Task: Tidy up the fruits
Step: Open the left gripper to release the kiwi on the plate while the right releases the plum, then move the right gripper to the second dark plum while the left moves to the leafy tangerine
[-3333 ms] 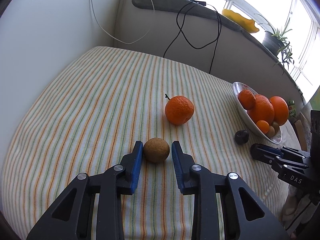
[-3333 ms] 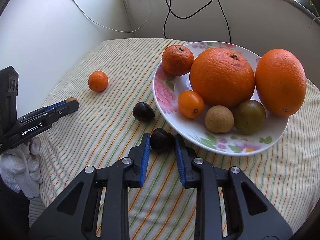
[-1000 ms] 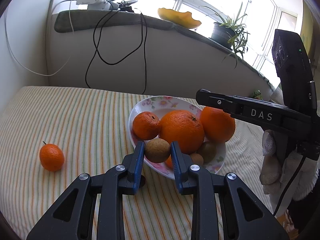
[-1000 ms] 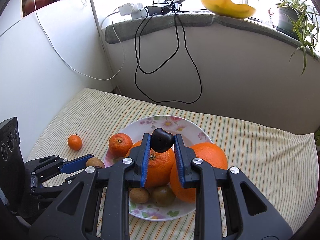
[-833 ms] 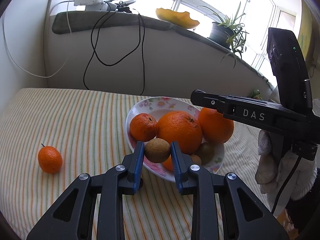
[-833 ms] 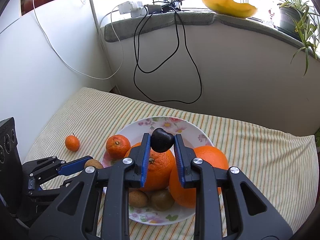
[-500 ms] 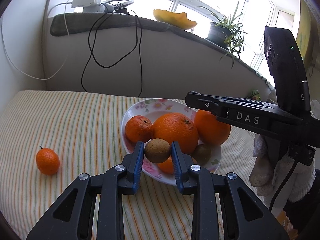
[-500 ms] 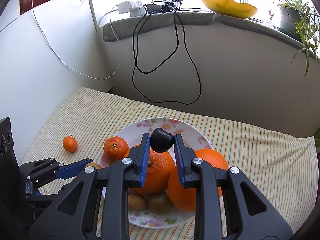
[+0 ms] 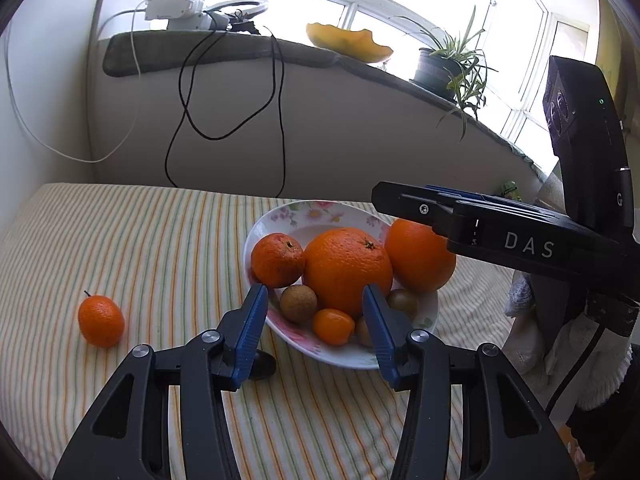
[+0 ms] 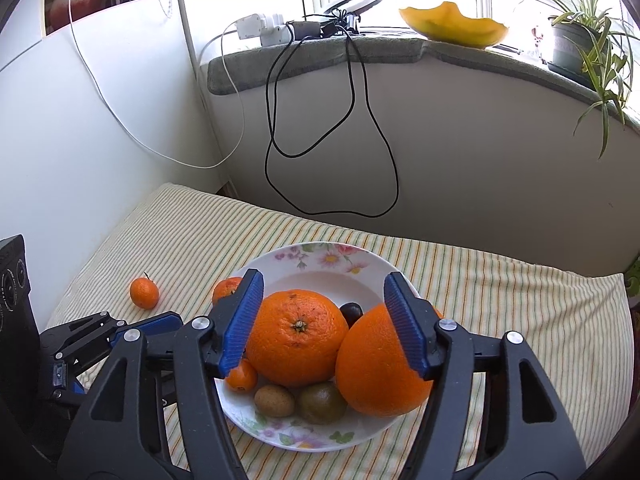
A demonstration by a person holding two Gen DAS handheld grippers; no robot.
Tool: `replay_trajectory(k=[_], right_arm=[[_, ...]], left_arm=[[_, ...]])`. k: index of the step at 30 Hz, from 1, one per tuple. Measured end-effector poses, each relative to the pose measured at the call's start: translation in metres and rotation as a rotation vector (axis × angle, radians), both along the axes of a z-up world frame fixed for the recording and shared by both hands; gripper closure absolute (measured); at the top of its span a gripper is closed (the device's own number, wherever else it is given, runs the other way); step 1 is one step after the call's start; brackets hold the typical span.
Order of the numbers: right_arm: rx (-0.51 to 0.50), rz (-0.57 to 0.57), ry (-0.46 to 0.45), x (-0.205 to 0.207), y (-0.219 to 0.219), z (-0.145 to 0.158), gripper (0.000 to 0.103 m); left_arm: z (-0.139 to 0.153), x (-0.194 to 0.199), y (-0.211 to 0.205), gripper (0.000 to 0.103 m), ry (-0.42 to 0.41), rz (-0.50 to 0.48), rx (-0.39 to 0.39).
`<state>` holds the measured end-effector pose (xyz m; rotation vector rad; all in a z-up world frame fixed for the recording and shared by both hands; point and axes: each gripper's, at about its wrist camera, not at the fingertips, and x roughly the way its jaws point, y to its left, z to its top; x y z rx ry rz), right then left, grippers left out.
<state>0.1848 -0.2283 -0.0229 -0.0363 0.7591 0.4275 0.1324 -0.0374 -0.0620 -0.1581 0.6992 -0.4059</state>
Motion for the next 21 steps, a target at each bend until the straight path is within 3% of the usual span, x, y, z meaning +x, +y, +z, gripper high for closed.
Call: replay_trajectory(k=[7,9,21], right_arm=[[0.015,0.001,-0.011,-0.009,-0.001,0.006,0.032],[0.02,0.0,-0.016,-0.012,-0.002,0.008,0.032],[0.063,0.006,-0.018,-0.035,-0.005,0.014,0.032]], left_arm=[[0.003,-0.007,0.007,0.053,-0.006,0.013,-0.001],[0.003,-0.009,0.011,0.046,-0.007,0.022,-0.004],[0.002,-0.031,0.046,0.035,-0.004,0.105,0.025]])
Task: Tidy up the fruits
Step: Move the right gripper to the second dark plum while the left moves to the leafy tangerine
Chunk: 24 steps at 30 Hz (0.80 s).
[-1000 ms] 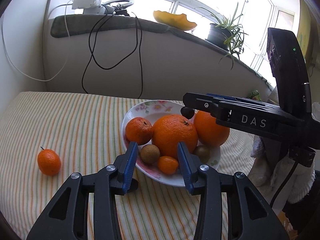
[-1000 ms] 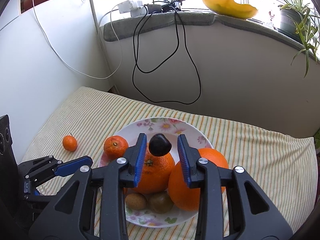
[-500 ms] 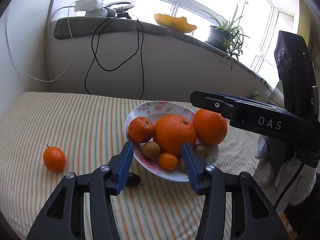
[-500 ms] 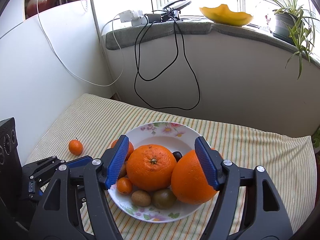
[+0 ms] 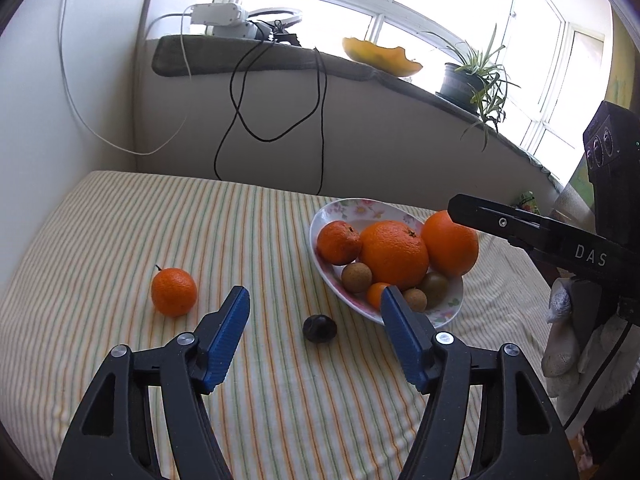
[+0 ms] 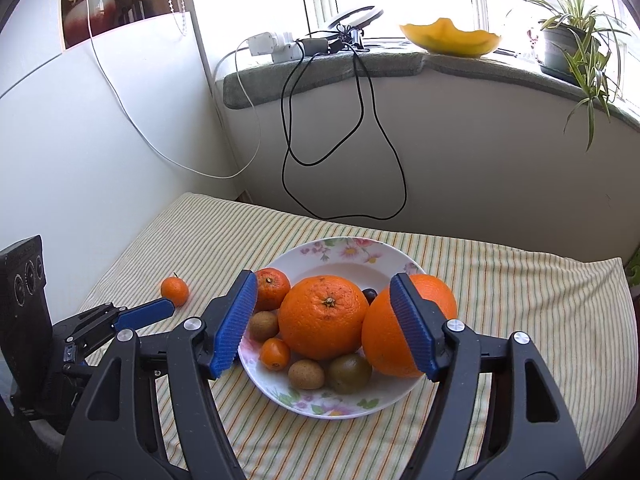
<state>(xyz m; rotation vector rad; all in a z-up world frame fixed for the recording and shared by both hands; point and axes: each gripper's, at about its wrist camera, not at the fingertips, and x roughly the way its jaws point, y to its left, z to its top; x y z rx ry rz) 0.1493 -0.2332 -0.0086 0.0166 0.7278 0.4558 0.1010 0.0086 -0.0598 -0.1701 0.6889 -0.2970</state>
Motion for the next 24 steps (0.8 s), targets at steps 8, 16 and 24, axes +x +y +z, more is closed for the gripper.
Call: replay_trajectory(k=[8,16,24], right_arm=[[0.006,0.051,-0.01,-0.027,0.014,0.001,0.032],[0.027,0.111,0.021,-0.051,0.031,-0.01,0.032],[0.032,0.156,0.08,-0.067,0.05,-0.031,0.032]], left_arm=[[-0.012,-0.016,0.041,0.035,0.031,0.073,-0.001],[-0.021,-0.021,0.067,0.037,0.048,0.118,-0.002],[-0.026,-0.016,0.072,0.042,0.053,0.105,-0.011]])
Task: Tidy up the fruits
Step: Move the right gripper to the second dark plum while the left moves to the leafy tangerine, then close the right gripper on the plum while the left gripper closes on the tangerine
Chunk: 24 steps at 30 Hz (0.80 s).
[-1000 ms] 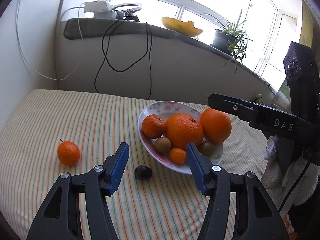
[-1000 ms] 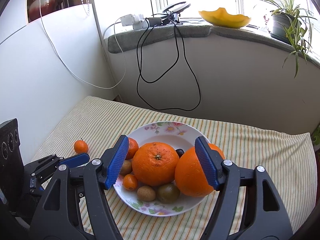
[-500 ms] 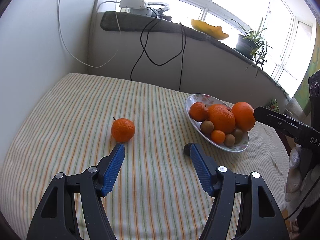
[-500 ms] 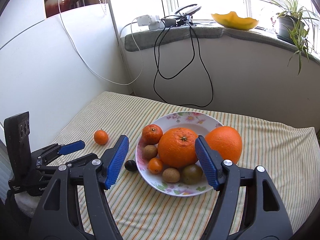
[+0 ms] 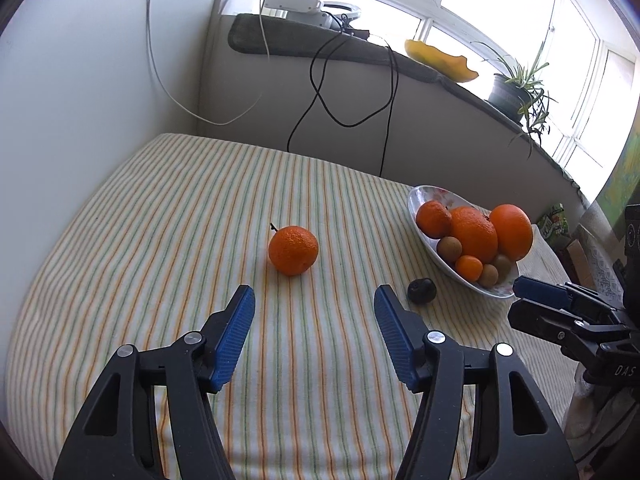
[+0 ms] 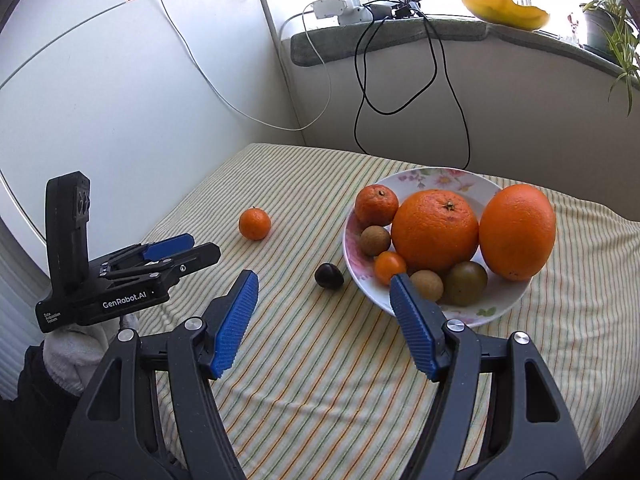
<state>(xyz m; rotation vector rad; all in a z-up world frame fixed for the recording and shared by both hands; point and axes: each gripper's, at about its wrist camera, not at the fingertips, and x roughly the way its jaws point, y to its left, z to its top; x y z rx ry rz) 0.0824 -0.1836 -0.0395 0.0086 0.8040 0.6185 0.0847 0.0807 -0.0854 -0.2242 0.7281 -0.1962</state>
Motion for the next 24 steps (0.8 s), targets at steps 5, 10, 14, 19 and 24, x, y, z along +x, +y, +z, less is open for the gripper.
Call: replay_trajectory(k=[5,10,14,19,24], right_arm=[[-0.017,-0.002,0.054,0.002,0.012,-0.019,0.042],[-0.029,-0.026,0.099,0.01,0.021,-0.037,0.055],[-0.032,-0.039,0.128,0.02,0.028,-0.046,0.06],[-0.051,-0.051,0.135,0.03,0.038,-0.051,0.061],[-0.07,-0.066,0.138,0.038,0.046,-0.055,0.061]], left_arm=[[-0.002,0.007,0.003,0.045,0.007,-0.007,-0.016],[-0.003,0.014,0.009,0.046,0.017,-0.012,-0.034],[-0.006,0.021,0.012,0.046,0.026,-0.019,-0.045],[-0.009,0.029,0.013,0.046,0.033,-0.027,-0.054],[-0.012,0.035,0.014,0.047,0.043,-0.031,-0.062]])
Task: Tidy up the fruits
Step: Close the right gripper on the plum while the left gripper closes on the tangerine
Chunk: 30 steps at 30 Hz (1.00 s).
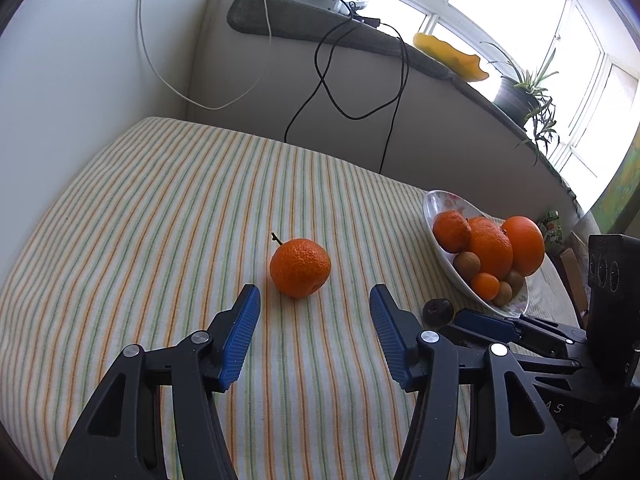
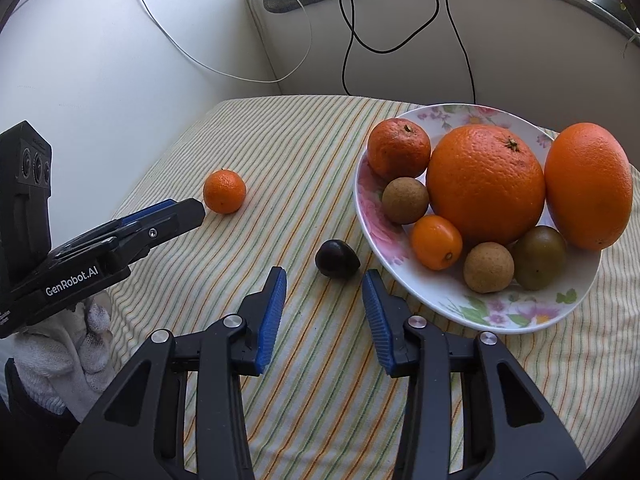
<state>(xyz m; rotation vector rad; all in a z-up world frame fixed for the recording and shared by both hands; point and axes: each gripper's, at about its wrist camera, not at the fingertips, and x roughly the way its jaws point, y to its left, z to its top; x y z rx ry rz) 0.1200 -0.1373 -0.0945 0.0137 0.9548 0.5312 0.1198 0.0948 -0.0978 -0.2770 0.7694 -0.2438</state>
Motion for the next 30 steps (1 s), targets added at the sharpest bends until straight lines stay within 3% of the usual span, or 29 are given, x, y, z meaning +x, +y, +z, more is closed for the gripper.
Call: replay_trajectory(k=[6,11,14,17,21,30], right_arm=[[-0.019,-0.011,0.011,0.008,0.006,-0.006,0.062],[-0.033,-0.016,0.006,0.015,0.012,-0.008,0.069],[-0.039,-0.016,0.0,0.016,0.014,-0.007,0.069],[-0.048,-0.016,-0.007,0.014,0.014,-0.007,0.07],[-0.053,-0.02,-0.008,0.018,0.016,-0.008,0.078],[-0.056,-0.01,-0.017,0.018,0.016,-0.008,0.079]], left_arm=[[-0.003,0.008,0.003,0.047,0.011,-0.002,-0.011],[-0.005,0.016,0.004,0.048,0.022,-0.003,-0.01],[-0.008,0.021,0.002,0.057,0.039,-0.008,-0.008],[-0.01,0.023,0.001,0.06,0.05,-0.017,-0.003],[-0.012,0.025,0.001,0.068,0.056,-0.01,-0.001],[-0.012,0.024,0.002,0.071,0.045,-0.005,-0.004]])
